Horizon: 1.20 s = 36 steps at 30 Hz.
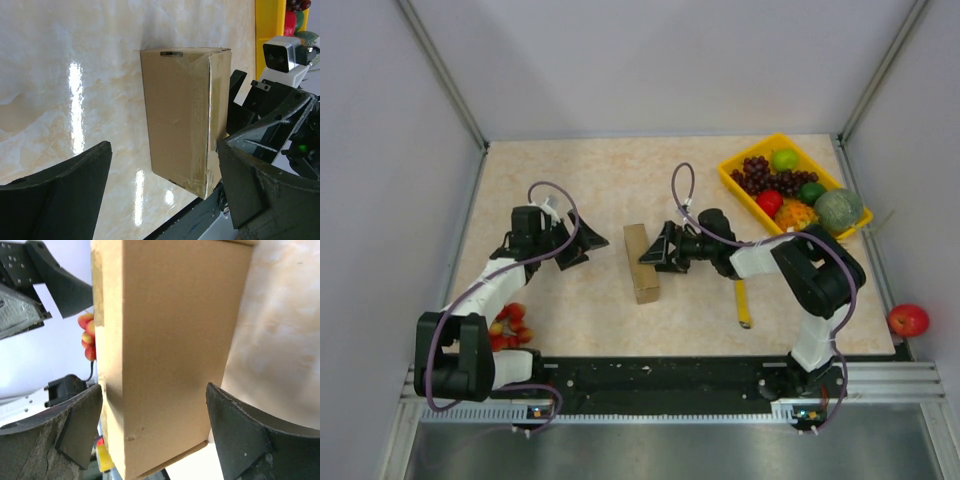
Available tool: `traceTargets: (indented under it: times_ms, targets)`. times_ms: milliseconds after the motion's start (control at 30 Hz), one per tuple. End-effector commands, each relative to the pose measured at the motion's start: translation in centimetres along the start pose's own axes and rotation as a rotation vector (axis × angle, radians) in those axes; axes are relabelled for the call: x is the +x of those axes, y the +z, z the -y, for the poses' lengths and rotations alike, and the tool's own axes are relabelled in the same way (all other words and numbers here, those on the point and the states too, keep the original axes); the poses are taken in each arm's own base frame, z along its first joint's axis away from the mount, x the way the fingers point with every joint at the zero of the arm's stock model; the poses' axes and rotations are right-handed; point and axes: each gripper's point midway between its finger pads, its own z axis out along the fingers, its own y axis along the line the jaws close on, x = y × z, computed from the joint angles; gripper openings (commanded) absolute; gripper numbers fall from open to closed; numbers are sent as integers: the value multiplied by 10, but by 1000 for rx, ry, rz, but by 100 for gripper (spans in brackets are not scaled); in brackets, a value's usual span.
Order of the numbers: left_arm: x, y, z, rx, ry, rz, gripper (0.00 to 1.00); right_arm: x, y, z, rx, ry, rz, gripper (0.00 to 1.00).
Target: Unpack the express box
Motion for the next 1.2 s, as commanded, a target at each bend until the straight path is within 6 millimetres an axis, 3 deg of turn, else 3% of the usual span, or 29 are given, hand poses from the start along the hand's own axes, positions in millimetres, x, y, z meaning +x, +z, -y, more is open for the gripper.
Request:
traceTargets:
  times_ms: [0,167,233,267,333,400,433,467,500,567,600,667,733,800,933,1167]
  targets:
    - [-3,1,10,55,27,16,90,-19,-3,-13,-57,13,57,83]
    - [-5,-2,13,55,36,26,89,-28,-16,-11,53,-58,91,91]
    - [-5,-3,13,51,38,31,89,-41,-23,-12,128,-142,129,95]
    - [-5,-4,11,39,40,33,89,-48,-30,-22,145,-187,151,96]
    - [-7,-7,11,28,49,45,89,-59,-41,-17,292,-273,162,97]
    - [-9,-10,10,7,56,58,89,-63,-51,-28,395,-374,141,98]
    - [-9,-11,8,-4,58,62,89,-74,-59,-24,497,-415,186,98]
    - [-11,-11,5,-26,58,76,89,-80,-58,-42,515,-476,207,98]
    - [-9,-14,1,-49,50,77,89,-83,-66,-33,610,-518,204,98]
    - [-15,-18,-4,-98,51,109,89,-86,-62,-47,631,-551,212,99]
    - [-12,-20,-10,-133,40,102,89,-83,-59,-39,675,-545,194,99]
    - [-17,-24,-15,-180,36,122,89,-76,-47,-47,689,-575,182,99]
    - [-22,-28,-24,-247,32,139,89,-67,-38,-37,758,-601,150,99]
    - [-23,-29,-26,-266,31,144,89,-59,-25,-48,772,-658,141,99]
    - [-21,-27,-29,-270,21,134,89,-42,-5,-30,863,-688,88,99]
    - [-16,-27,-38,-295,28,128,89,-31,8,-7,899,-654,39,96]
